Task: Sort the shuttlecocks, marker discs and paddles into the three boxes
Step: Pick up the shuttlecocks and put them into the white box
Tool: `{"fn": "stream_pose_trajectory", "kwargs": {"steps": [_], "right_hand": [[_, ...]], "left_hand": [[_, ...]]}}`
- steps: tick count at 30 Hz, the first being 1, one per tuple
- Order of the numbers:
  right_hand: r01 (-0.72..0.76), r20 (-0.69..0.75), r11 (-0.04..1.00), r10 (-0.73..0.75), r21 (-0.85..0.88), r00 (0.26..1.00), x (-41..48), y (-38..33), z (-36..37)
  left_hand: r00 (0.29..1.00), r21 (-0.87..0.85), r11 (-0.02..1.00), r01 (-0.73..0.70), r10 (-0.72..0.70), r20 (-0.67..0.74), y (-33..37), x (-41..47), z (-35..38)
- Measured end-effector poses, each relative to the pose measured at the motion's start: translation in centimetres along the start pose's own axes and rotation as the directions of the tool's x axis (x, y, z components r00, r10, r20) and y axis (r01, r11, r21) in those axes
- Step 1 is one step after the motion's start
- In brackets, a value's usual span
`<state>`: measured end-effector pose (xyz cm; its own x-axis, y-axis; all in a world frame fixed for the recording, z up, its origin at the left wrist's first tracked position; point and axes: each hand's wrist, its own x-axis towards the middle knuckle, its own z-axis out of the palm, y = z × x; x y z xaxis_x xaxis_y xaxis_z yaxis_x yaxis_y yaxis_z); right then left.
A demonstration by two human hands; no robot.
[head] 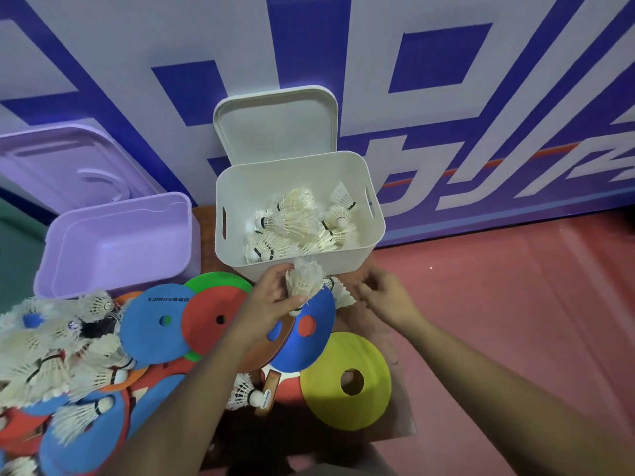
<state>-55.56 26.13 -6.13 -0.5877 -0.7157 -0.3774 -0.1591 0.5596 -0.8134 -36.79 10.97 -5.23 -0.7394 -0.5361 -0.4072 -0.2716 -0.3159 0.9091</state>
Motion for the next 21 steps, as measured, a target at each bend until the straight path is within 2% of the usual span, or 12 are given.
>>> {"fn": "stream_pose_trajectory", "kwargs": {"steps": [2,5,9,12,16,21], "right_hand": [[-0.049,0.045,0.982,0.058,-0.180,0.997,0.5,1.5,0.4],[-0.028,0.166,0.967,0.072,-0.255,0.984,2.0,2.9,2.0],[-0.059,0.116,0.928,0.109,-0.368,0.987,3.7,6.2,4.7],[-0.097,0.026,0.932,0.113,-0.350,0.993,3.8,7.0,5.4],[-0.120,0.007,0.969,0.125,-0.214,0.992,3.1,7.4,4.2],[0.042,-0.104,0.999,-0.044,-0.025,0.994,0.2,4.8,-0.8]], "left_hand": [[1.000,0.011,1.000,0.019,-0.019,-0.009,-0.4,0.1,-0.2],[0.999,0.031,0.999,0.028,-0.027,-0.024,-0.7,0.1,-0.2],[0.999,0.103,0.994,0.022,-0.019,-0.037,-0.8,0.1,-0.2],[0.999,0.121,0.992,0.027,-0.022,-0.038,-0.8,0.1,-0.1],[0.999,0.134,0.991,0.028,-0.024,-0.032,-0.8,-0.1,0.2],[0.999,0.198,0.980,0.011,-0.004,-0.036,-0.4,0.2,0.9]]}}
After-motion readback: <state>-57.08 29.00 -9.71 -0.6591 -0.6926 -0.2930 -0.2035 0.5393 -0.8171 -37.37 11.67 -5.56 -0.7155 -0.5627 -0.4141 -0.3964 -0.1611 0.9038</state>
